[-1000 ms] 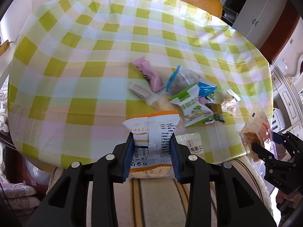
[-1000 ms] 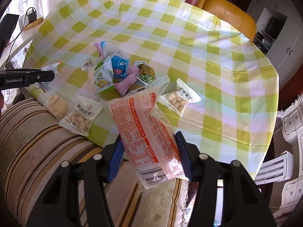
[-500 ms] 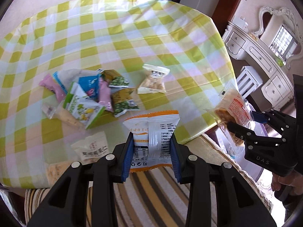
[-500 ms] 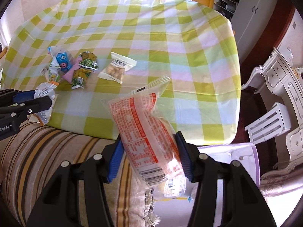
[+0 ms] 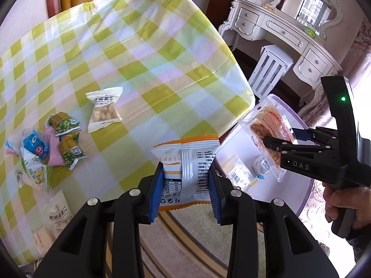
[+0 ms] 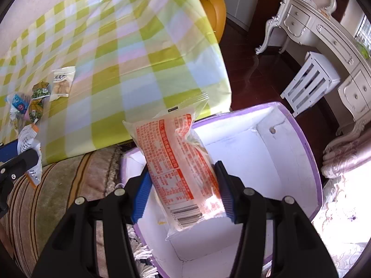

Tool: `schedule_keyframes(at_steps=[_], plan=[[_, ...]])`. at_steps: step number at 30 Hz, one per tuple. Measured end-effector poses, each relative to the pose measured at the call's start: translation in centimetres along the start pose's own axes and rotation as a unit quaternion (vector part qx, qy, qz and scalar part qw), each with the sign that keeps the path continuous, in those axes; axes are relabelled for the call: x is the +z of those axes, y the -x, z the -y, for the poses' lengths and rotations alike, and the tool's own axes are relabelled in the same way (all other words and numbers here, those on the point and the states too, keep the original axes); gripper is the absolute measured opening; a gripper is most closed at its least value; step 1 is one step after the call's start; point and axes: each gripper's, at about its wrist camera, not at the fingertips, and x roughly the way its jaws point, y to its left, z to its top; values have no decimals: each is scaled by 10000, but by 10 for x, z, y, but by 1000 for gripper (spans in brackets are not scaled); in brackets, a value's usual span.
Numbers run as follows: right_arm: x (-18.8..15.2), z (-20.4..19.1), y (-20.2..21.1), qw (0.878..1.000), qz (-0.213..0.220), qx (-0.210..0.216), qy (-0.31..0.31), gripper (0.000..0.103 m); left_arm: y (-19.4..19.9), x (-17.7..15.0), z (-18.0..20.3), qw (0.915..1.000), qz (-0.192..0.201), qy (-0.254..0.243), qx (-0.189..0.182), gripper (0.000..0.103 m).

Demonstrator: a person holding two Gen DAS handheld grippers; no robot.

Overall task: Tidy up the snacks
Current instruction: 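Carry both packets to the white box and open both tools over it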

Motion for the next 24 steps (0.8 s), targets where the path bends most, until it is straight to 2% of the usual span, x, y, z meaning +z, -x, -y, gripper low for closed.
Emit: schedule_keyframes(at_steps=[6,12,18,24], plan=[[-11,43,-22,9968,-260,-92,-750,54,-24,14,38,9980,-305,-503,-227,35],[-20,68,-42,9921,-472,-216,-1146,54,-50,23,71,9928,-624,-860,-554,35],[-31,87,-62,9848,-726,-180,-1566,54,-76,28,91,9872,-961,-1034,-747,35],[-31,92,-71,9828,-779,-169,-1663,54,-93,27,102,9828,-1173,-1145,-849,35]])
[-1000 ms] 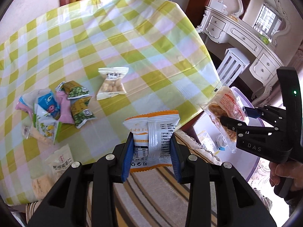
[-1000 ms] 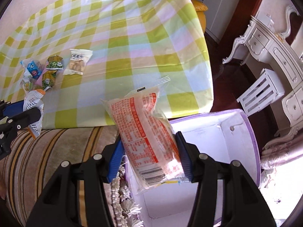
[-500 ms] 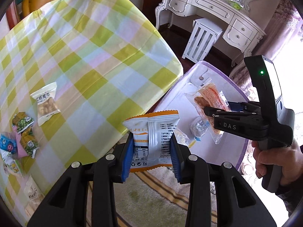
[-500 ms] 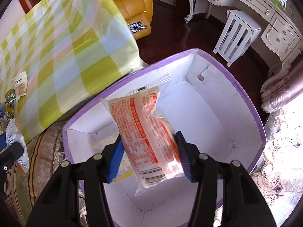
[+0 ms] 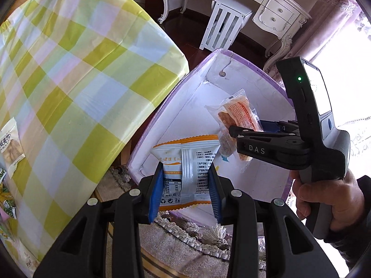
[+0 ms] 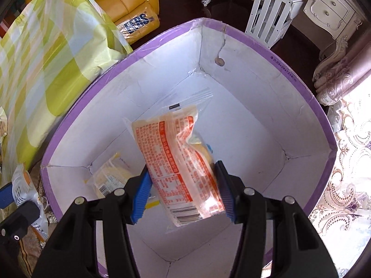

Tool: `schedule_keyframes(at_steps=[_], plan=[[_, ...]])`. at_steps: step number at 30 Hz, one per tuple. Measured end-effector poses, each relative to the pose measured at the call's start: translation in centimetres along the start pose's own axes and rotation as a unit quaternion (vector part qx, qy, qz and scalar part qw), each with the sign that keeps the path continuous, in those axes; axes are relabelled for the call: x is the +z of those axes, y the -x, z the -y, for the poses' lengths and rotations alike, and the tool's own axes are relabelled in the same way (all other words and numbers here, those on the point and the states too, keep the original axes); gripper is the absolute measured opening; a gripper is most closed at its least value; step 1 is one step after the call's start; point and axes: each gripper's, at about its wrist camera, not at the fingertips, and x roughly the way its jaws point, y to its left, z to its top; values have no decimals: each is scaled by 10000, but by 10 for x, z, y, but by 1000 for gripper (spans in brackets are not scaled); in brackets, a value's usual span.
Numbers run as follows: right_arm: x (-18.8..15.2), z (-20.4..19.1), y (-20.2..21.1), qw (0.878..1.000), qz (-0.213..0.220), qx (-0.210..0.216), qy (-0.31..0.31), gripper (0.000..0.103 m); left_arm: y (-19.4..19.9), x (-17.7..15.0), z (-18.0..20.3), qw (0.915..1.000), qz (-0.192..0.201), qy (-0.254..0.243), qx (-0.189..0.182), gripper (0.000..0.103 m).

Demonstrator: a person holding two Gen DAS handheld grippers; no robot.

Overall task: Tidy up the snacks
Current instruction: 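Carry both packets to the white box and open both tools over it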

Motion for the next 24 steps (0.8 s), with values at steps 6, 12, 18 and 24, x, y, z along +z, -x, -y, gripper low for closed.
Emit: schedule_keyframes(at_steps=[6,12,18,24], plan=[[4,2,-6,10000,20,38,-23,55,-17,9,7,9998,-196,-32,-67,35],[7,5,-8,10000,17,-20,-66,61,-25,10,9,9994,-309,-33,-177,46],[10,6,-6,9999,72,17,-129,76,-21,9,7,9996,-214,20,-204,74],[15,1,1,9997,189,36,-160,76,-9,7,-5,9991,-11,258,-337,76]])
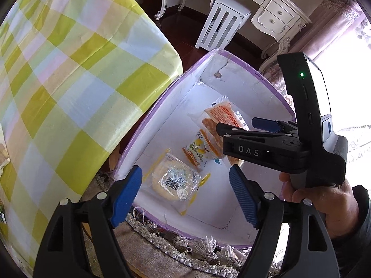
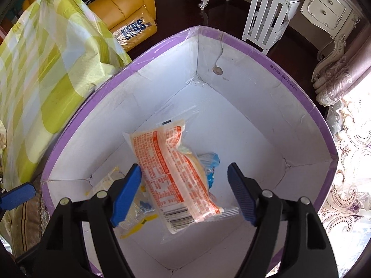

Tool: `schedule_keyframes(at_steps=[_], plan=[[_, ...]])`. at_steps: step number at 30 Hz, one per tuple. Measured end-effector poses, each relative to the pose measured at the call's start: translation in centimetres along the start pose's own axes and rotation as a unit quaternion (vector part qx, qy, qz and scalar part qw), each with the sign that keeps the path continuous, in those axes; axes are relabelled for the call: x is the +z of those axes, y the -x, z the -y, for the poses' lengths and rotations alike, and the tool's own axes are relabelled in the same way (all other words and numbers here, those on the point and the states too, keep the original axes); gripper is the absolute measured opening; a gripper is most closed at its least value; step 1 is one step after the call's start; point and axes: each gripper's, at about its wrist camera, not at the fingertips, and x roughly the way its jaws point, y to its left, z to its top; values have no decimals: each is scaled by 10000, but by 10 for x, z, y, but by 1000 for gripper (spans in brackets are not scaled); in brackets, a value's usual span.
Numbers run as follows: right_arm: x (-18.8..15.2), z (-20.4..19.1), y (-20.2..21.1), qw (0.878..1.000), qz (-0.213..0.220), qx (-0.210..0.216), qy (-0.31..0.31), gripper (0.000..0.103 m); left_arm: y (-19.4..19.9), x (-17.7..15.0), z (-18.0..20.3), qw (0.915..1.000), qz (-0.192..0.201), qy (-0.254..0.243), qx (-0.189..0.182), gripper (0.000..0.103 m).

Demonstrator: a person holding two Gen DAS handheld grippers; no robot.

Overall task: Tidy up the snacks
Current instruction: 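Carry both packets to the white box and open both tools over it, then move both tools back over the remaining snacks on the table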

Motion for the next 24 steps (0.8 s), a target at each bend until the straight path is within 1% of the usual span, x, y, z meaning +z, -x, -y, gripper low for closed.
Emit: schedule_keyframes(at_steps=[5,12,15,18,19,21,24], plan=[[2,-5,10,9998,150,26,97,77,7,2,-16,9992,123,321,-194,76],[1,-2,15,9998,178,66,35,77,17,0,-32,9975,270,596,-277,76],[3,-2,21,9997,237,84,15,77,28,-4,-44,9957,450,748,-313,76],[3,-3,18,9996,217,-102,117,77,42,-10,-59,9930,657,952,-220,76],[3,-1,17,9997,204,-131,68,78,47,-13,-65,9919,718,1031,-199,76],[2,3,17,9998,171,-80,-87,78,59,-21,-77,9893,855,1174,-159,76],[1,-8,26,9992,333,-151,144,78,77,-38,-95,9841,1069,1415,0,76]])
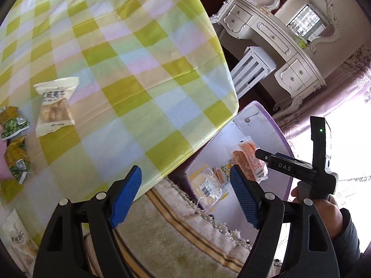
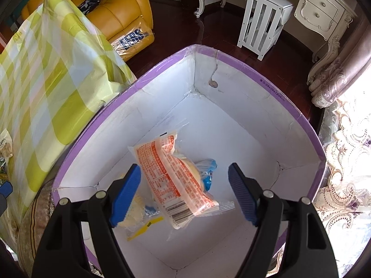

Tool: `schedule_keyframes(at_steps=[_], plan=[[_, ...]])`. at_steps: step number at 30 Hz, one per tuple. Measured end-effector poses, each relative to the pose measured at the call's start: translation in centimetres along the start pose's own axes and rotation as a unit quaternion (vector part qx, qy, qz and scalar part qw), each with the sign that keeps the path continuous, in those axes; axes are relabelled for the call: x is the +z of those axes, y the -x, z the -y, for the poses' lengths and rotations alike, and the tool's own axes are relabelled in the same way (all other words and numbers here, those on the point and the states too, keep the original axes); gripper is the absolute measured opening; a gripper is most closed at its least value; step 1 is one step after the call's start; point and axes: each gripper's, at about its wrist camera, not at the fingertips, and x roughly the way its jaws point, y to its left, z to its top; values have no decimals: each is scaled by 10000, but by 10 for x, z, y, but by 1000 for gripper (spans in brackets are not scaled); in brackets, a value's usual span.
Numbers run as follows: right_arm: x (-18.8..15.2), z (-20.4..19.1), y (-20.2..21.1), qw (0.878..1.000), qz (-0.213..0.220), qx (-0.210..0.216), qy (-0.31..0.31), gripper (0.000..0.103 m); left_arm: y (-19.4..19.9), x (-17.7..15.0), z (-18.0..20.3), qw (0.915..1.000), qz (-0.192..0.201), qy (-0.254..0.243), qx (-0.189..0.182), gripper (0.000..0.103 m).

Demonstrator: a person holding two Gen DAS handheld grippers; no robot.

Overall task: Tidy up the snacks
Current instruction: 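Move both tools back over the remaining snacks on the table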

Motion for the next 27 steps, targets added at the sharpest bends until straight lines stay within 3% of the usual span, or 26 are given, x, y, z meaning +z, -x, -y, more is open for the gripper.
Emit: schedule_keyframes(at_steps=[9,18,22,27], plan=[[1,-67,35,9961,319,556,605,78,53,-22,-50,9951,683,520,483,76],[-3,-134,61,9867,510,966,1202,78,96,-52,-108,9804,1232,1418,587,74],[-9,-161,67,9816,636,1020,1483,78,113,-63,-131,9688,1542,1877,486,70],[-16,-191,71,9748,682,1208,1747,78,138,-76,-166,9453,2029,2525,376,65]])
